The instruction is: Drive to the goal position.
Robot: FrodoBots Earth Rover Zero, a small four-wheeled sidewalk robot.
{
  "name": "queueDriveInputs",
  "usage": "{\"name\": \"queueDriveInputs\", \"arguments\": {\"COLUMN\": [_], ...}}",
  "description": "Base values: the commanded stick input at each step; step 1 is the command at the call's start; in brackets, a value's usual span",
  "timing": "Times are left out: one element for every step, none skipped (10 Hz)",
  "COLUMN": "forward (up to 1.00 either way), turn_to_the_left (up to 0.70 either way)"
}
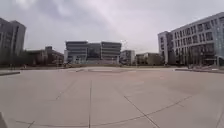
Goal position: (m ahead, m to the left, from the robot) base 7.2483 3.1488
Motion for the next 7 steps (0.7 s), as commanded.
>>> {"name": "queueDriveInputs", "arguments": {"forward": [0.01, 0.04, 0.01, 0.02, 0.04, 0.04, 0.01], "turn_to_the_left": [0.00, 0.00, 0.00, 0.00, 0.00, 0.00, 0.00]}}
